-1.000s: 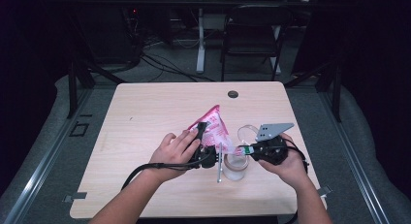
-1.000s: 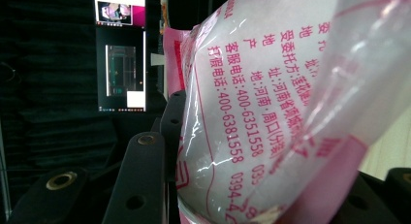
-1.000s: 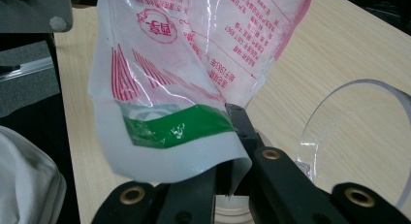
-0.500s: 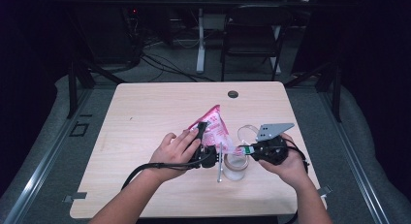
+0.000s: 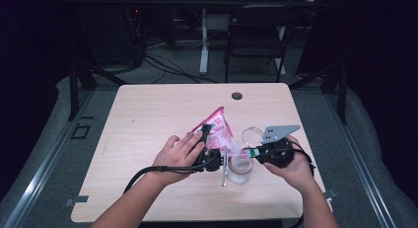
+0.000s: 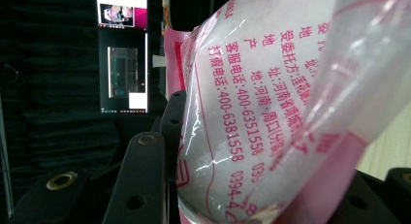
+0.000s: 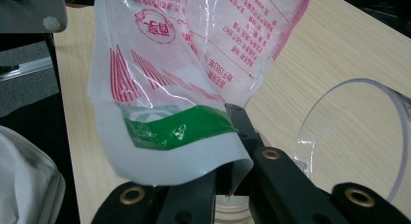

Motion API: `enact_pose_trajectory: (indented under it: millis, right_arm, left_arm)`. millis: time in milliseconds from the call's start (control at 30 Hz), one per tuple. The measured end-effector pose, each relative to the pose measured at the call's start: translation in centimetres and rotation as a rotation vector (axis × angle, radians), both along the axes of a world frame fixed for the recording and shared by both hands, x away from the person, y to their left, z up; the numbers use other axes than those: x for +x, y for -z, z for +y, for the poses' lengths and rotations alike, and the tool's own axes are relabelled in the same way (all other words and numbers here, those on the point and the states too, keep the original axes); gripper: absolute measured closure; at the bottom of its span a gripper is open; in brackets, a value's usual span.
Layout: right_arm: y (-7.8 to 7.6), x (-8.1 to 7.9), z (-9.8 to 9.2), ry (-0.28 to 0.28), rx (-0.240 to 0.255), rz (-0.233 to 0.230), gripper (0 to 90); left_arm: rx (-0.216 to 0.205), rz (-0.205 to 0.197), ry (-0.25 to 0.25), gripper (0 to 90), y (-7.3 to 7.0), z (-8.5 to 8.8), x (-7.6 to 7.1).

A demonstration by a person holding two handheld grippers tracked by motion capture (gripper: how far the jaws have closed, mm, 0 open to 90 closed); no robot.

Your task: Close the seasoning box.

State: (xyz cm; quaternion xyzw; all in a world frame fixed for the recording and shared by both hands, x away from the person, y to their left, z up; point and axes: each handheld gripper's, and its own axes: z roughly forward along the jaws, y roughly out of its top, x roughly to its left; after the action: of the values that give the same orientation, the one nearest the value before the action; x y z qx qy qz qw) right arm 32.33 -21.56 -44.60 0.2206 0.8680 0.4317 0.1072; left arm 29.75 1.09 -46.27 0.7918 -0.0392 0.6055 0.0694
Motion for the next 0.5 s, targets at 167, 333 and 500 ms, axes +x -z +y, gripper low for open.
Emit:
enact_pose_trajectory:
  millis: [167,333,500]
  right_arm:
    - [-0.03,0.01,-0.04,0.0,-0.003,-0.001,89.9]
    - [-0.04,0.03,-0.1,0.001,-0.005,0.0,89.8]
    - [-0.01,0.04,-0.13,0.003,-0.005,0.0,89.8]
  left_arm:
    - [-0.005,0.0,0.001,63.4,0.01,-0.03,-0.02]
    - [-0.003,0.002,0.001,63.4,0.03,-0.08,-0.05]
    - [-0.007,-0.001,0.009,63.4,0.06,-0.1,-0.01]
